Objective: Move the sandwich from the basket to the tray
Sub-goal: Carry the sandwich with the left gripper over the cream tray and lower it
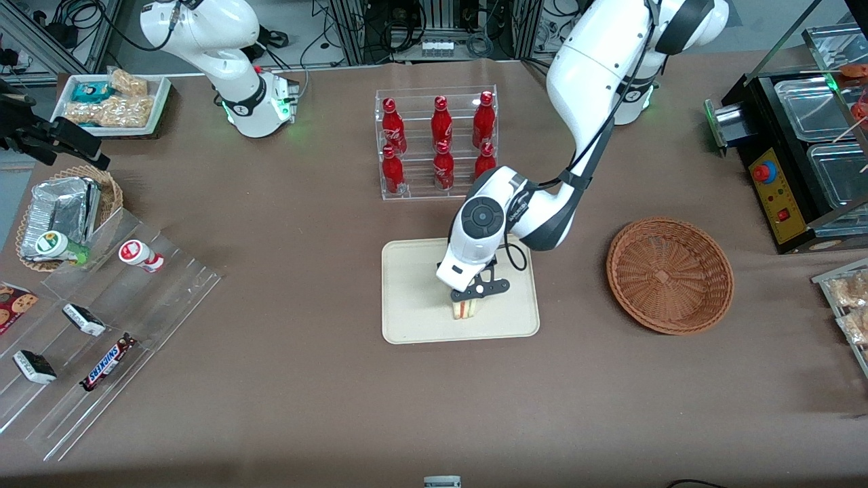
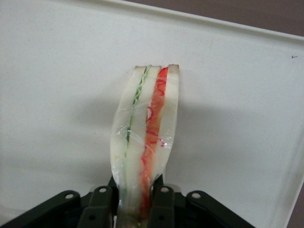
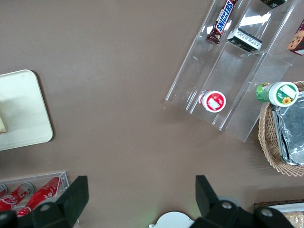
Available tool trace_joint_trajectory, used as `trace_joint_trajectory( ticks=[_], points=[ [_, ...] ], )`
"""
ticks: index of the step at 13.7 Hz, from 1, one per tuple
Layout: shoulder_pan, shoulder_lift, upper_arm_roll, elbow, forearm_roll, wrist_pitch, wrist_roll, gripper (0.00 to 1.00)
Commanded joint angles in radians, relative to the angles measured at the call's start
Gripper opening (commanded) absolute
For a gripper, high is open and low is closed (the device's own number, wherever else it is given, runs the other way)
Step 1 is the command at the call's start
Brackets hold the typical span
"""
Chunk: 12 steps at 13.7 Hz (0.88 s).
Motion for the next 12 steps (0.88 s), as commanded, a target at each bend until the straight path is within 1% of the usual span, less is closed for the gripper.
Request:
trace_joint_trajectory(
  ticks=[1,3,5,7,9,10,12],
  points=[
    [-0.009,-0.024,0.007,0.032,-0.006,-0.026,-0.006,1.0],
    [-0.006,-0.08,0.009,0.032,0.0,-0.039,-0.011,1.0],
    [0.002,-0.147,0.014,0.033,0.003,-0.093,-0.011,1.0],
    [0.003,-0.221,0.023,0.033,0.023,-0.182,-0.003,1.0],
    [0.018,-0.302,0.066,0.03,0.045,-0.283,0.008,1.0],
    [0.052,-0.351,0.096,0.029,0.033,-0.327,0.018,1.0],
    [0.13,-0.412,0.1,0.003,0.026,-0.386,0.119,1.0]
  ],
)
